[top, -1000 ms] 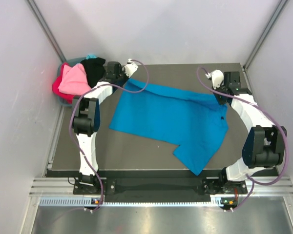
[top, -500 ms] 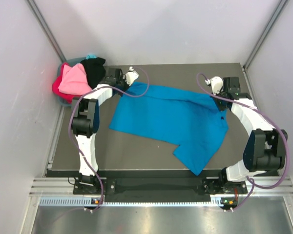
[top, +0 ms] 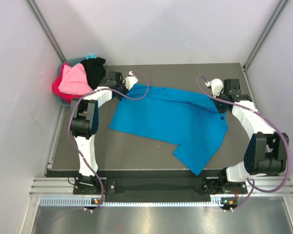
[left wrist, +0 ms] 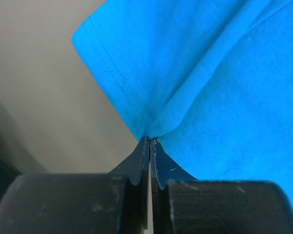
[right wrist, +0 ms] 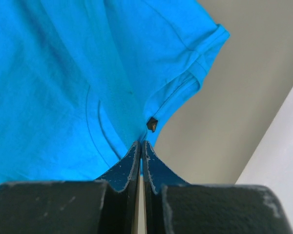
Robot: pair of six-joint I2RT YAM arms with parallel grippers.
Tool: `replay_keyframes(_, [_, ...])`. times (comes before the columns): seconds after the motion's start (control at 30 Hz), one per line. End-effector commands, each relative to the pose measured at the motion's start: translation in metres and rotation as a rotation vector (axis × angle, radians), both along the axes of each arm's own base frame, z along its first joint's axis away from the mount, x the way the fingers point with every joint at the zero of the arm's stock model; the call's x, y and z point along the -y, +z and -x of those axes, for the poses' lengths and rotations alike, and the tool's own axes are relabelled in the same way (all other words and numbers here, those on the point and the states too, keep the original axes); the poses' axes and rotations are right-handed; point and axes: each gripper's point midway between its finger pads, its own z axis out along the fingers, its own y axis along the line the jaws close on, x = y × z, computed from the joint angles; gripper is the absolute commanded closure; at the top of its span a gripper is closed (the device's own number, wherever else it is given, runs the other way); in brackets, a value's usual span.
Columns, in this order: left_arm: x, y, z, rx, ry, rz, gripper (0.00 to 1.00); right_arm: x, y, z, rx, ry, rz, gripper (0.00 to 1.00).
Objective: Fold and stack the t-shirts
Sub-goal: Fold the tshirt
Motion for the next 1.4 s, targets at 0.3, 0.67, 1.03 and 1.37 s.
replay_keyframes(0.3, [-0.007, 0.027, -0.007, 0.076, 0.037, -0.013, 1.0, -0.003, 0.02, 0.013, 0.037, 0.046, 0.017, 1.0])
replay_keyframes(0.67, [-0.022, 0.029, -0.004, 0.051, 0.101, -0.069, 0.87, -0.015, 0.0, 0.04, -0.083, 0.109, -0.032, 0.84])
replay_keyframes(1.03, [-0.021, 0.085, -0.008, 0.121, 0.124, -0.003, 0.54, -0.044, 0.025, 0.023, -0.053, 0.18, -0.169, 0.55])
replay_keyframes(1.37, [0.008, 0.057, -0.025, -0.11, 0.13, 0.113, 1.0, -0.063, -0.014, -0.043, -0.193, 0.216, -0.248, 0.67])
